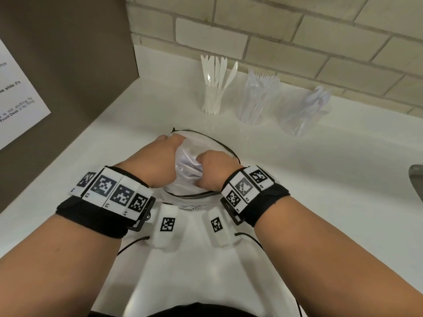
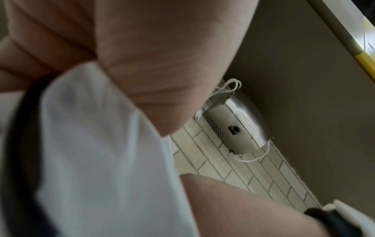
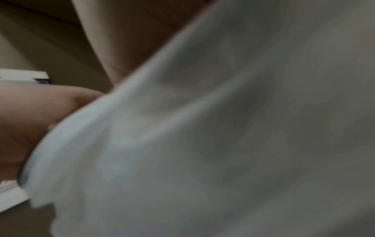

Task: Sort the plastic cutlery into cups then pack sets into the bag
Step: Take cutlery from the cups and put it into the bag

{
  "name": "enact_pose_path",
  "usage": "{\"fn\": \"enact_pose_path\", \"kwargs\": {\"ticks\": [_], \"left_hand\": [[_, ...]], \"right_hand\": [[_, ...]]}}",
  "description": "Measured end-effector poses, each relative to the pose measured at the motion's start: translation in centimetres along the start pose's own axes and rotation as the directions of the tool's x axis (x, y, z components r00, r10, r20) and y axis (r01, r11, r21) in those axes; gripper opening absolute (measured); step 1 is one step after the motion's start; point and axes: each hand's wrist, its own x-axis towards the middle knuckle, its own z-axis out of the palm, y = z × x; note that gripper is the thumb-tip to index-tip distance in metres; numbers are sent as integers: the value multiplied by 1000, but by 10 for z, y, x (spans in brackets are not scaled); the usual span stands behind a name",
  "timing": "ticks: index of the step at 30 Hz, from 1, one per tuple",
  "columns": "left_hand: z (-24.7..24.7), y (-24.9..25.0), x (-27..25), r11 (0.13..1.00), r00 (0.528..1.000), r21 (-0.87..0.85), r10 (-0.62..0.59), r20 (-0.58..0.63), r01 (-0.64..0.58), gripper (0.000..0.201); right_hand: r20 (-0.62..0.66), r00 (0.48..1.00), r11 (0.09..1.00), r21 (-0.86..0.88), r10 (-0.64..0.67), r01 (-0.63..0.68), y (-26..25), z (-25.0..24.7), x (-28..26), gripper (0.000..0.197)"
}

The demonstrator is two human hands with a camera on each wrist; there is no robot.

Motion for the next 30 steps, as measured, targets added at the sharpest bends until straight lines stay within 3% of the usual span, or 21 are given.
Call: {"fn": "enact_pose_path", "kwargs": {"ticks": [3,7,10,14,18,24,27,30], "left_hand": [[-4,5,-6,1000,999,-8,0,38,0,73],[3,13,-9,1000,996,5,-6,94,6,71],[7,23,-7,1000,996,-7,11,89,-10,70],[5,30,-4,1000,998,-1,30,54,-30,61],[6,30,-2,998,997,31,48,63,-50,70],[2,33,2,994,994,20,105,16,-105,66],[2,36,4,989,985,-36,149,84,-147,65],[4,34,4,984,978,-43,176,113,-172,64]], "right_hand": [[-80,996,998,-53,28,-32,3,1,-7,28],[-132,990,997,-52,55,-62,9,10,-15,38],[-146,988,993,-91,56,-70,14,11,-16,31],[-97,995,999,-34,32,-35,24,9,-21,36],[-79,994,993,102,74,-66,34,1,-25,50],[-2,999,994,105,33,-33,37,-5,-29,34],[43,999,995,97,33,-37,32,-4,-28,41],[16,999,996,77,43,-44,29,0,-23,35]]}}
